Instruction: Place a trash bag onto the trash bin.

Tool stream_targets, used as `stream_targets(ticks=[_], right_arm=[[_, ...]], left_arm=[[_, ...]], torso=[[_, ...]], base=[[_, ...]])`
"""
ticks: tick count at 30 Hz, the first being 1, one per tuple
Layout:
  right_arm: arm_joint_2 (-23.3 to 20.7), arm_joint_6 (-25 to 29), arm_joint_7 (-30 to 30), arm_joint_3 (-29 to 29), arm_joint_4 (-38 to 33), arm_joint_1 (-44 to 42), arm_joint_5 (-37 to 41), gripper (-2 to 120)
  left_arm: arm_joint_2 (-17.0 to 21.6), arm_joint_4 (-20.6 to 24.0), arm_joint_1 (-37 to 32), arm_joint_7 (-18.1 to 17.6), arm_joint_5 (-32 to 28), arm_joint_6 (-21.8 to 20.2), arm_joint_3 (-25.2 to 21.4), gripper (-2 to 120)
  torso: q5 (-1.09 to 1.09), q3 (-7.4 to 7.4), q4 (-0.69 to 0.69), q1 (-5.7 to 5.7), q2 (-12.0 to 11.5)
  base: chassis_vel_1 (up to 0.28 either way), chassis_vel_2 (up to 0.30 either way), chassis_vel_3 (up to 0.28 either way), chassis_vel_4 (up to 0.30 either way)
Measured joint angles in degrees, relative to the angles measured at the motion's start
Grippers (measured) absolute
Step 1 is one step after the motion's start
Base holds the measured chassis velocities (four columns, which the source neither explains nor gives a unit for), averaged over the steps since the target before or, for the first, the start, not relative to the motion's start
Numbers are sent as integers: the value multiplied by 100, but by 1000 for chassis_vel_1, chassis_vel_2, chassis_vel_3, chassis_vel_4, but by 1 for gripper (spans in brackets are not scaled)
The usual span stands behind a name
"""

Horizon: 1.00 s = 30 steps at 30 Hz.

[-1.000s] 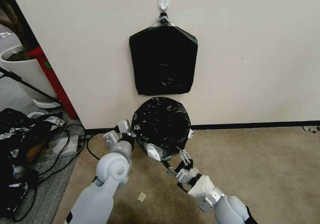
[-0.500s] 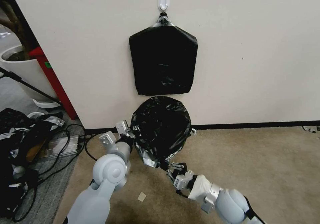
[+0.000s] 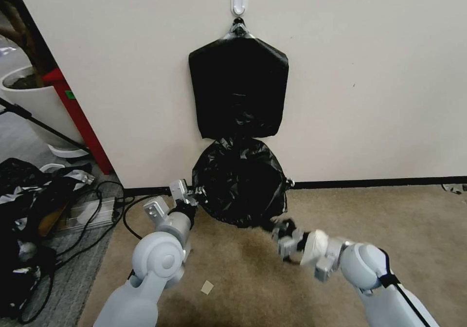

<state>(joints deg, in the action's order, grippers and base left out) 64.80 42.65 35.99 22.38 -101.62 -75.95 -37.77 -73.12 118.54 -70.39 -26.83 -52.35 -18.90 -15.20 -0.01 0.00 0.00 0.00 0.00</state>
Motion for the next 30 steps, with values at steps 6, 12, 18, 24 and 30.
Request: stream_targets(ticks=[6, 12, 18, 24, 30], right_arm=[[-260, 226, 1787, 248, -173, -288, 1711, 44], [-557, -529, 2527, 121, -547, -341, 4275, 68], [-616, -1503, -296, -762, -1205, -367, 5178, 67], [-501, -3229, -3714, -1952, -2133, -179, 5901, 43], [-52, -4530, -6218, -2497, -2474, 282, 7205, 20]], left_arm=[[4, -120, 75, 114, 128, 146, -49, 3], [13, -186, 52, 212, 387, 225, 29, 3], [-26, -219, -77, 273, 648, 328, 216, 3], [-87, -262, -244, 373, 991, 548, 414, 3], [-114, -320, -361, 464, 1354, 757, 582, 3]], torso=[[1, 0, -1, 0, 0], [1, -1, -1, 0, 0], [1, 0, 0, 0, 0], [-1, -1, 1, 0, 0], [0, 0, 0, 0, 0]], base=[[0, 0, 0, 0], [0, 0, 0, 0], [0, 0, 0, 0], [0, 0, 0, 0], [0, 0, 0, 0]])
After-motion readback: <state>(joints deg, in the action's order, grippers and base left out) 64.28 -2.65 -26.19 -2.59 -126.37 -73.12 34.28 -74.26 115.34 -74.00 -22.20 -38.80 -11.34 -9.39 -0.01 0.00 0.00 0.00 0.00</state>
